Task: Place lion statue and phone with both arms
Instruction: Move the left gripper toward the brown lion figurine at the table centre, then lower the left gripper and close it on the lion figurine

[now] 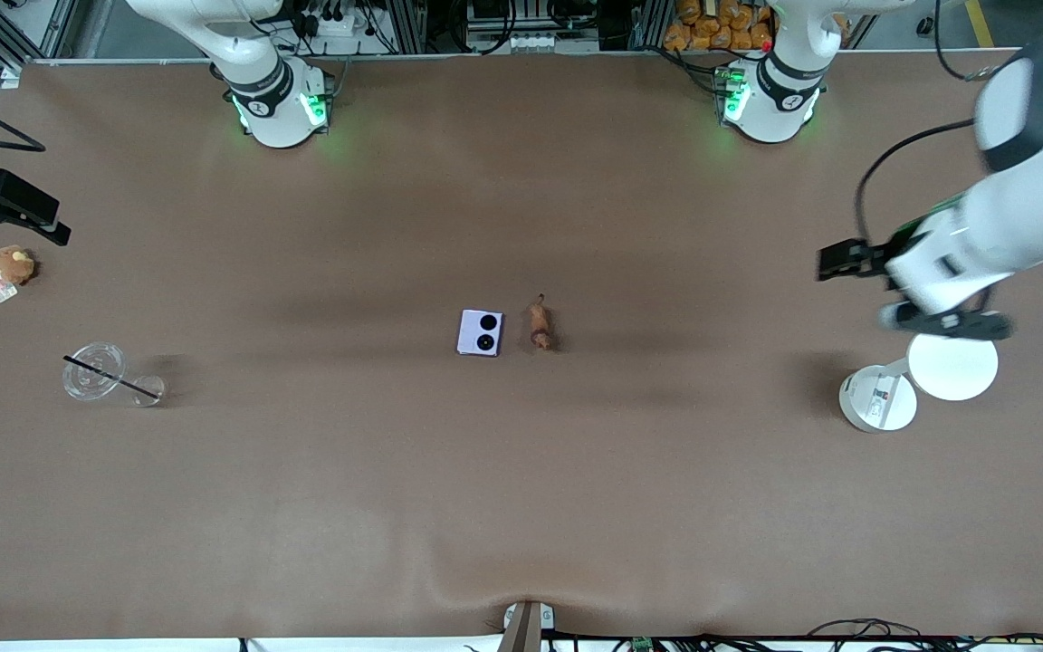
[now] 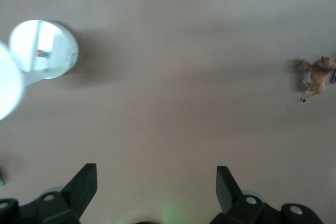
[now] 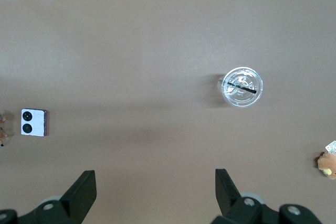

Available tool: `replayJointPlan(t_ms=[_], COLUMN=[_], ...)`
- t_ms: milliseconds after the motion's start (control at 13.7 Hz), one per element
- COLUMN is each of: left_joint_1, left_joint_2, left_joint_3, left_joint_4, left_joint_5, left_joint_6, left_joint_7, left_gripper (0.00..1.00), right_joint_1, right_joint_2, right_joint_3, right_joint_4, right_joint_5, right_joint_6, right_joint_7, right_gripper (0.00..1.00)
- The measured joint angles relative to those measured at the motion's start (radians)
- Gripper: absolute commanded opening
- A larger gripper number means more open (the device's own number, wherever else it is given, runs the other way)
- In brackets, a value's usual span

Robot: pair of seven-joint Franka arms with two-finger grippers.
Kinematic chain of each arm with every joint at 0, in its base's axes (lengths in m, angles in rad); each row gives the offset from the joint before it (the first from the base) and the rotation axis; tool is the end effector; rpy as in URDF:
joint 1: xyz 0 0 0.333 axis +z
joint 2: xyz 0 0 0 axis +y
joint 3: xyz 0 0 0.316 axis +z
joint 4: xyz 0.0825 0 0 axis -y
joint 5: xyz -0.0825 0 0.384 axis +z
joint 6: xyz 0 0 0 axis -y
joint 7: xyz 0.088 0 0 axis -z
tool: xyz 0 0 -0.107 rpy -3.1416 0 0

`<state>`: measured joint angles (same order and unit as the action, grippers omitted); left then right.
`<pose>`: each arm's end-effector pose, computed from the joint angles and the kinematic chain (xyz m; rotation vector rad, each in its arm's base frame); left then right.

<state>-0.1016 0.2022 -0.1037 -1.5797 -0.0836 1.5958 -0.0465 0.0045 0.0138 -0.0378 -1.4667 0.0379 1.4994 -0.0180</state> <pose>0.5902 -0.1269 0.5059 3.0385 -0.2264 -0.3006 0.5517 -0.0139 0.6594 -3.1046 0.0190 -0.0308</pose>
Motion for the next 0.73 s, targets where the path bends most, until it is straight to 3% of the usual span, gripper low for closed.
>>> replayJointPlan(t_ms=[293,732], left_joint_1=[-0.120,-0.351], left_joint_2=[0.168,0.288], left_joint_3=[-0.002,-0.006], left_joint_4=[0.089,0.121], left_joint_5=[0.012,0.076], left_joint_6=[0.059,0.237], left_joint_7=[-0.120,-0.402], left_gripper=[1.00,1.00], right_joint_1=[0.000,0.000], right_joint_2=[0.000,0.006], right_joint_3=[0.000,-0.003], right_joint_4=[0.000,-0.004], right_joint_5=[0.000,0.000], right_joint_6=[0.001,0.020], right_joint_7=[0.000,0.000], right_gripper=[1.00,1.00])
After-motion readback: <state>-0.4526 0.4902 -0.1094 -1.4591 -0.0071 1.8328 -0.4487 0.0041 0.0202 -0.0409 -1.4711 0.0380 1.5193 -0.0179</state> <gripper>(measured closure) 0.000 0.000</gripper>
